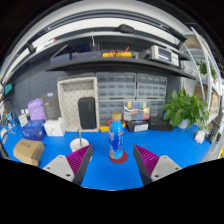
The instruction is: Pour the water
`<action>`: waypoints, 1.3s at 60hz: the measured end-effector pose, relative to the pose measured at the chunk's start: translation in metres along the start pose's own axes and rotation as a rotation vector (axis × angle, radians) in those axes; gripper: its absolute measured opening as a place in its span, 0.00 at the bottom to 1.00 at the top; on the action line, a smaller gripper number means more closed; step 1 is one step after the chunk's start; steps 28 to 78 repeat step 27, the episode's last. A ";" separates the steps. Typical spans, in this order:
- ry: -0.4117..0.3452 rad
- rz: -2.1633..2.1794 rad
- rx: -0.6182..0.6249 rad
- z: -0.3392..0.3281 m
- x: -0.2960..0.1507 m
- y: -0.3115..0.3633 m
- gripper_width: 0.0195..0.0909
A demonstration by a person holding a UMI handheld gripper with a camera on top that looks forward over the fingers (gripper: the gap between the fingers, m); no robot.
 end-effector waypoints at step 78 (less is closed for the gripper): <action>-0.082 -0.005 -0.006 -0.055 -0.035 -0.011 0.90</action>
Point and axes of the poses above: the point between the fingertips, and its own axes, seen from behind it with the camera up: y to the left, x down, z forward, the way the camera looks, the point moved 1 cm from there along -z, backward, against the way the camera looks, and after that the axes turned 7 degrees about x, right-handed, at the moved point
